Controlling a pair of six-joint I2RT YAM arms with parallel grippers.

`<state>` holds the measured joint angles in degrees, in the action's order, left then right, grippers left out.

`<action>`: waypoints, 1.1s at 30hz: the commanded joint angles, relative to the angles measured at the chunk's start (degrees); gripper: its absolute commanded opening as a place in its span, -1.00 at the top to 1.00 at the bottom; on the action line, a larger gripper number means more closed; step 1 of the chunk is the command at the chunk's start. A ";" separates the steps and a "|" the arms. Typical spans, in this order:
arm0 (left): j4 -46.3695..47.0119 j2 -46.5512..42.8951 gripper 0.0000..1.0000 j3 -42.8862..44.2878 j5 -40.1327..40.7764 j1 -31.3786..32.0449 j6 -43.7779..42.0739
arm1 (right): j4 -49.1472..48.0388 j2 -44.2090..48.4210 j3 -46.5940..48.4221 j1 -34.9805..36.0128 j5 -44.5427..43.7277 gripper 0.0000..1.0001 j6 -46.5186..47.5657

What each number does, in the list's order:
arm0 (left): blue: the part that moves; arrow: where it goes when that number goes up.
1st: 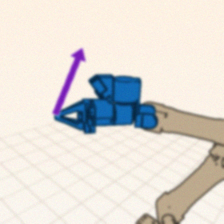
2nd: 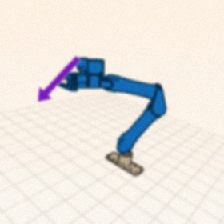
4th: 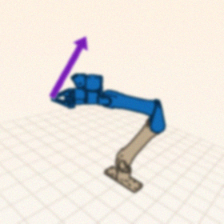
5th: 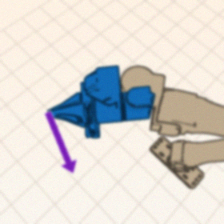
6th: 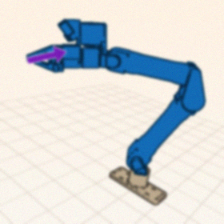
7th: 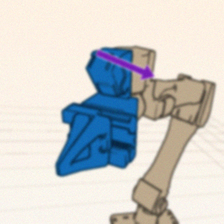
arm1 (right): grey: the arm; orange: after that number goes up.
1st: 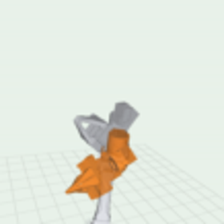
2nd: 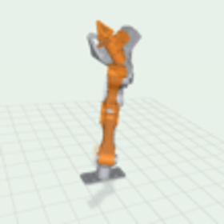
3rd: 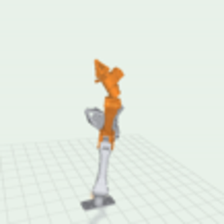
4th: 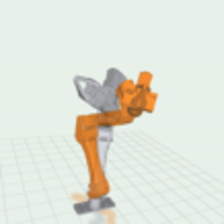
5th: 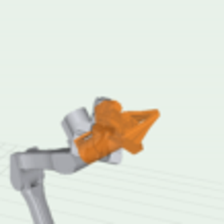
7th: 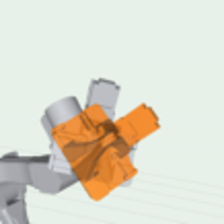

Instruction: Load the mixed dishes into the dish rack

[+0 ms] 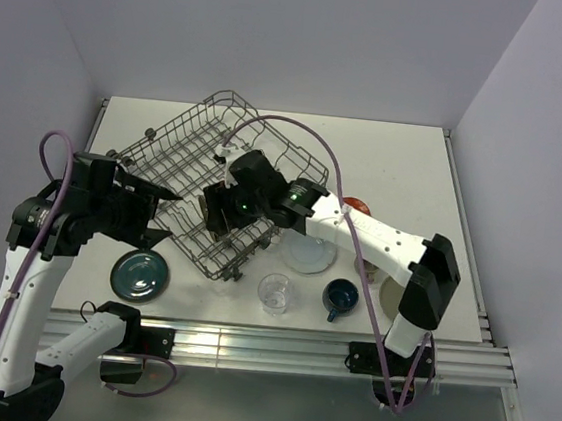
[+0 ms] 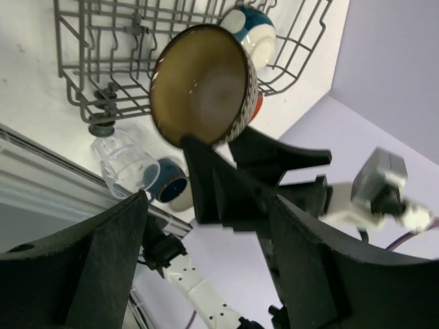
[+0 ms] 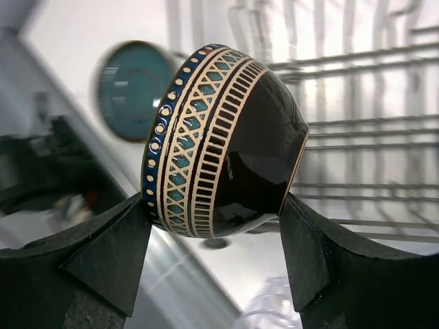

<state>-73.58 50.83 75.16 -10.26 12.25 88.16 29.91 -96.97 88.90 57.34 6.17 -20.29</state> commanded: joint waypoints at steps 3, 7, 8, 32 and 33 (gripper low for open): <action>-2.70 -0.29 -0.51 2.54 3.84 0.23 -3.87 | 3.30 -3.48 7.32 -1.18 -13.45 1.00 7.02; -3.59 -0.73 -0.47 1.84 4.38 0.23 -5.10 | 7.08 -8.40 9.80 -1.09 -21.37 1.00 10.09; -3.41 -0.90 -0.47 0.79 4.20 0.23 -5.28 | 7.53 -9.11 10.41 -1.09 -24.08 1.00 10.53; -1.74 -2.75 -0.41 -3.70 0.68 0.23 -5.72 | 15.08 -26.69 18.76 6.02 -39.59 0.76 16.26; -1.91 -2.67 -0.41 -3.70 0.77 0.23 -5.72 | 15.87 -26.61 19.02 6.11 -38.44 0.61 15.64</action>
<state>-75.94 48.84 71.13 -9.17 12.25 83.61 43.42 -123.24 104.68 61.82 -32.73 -3.07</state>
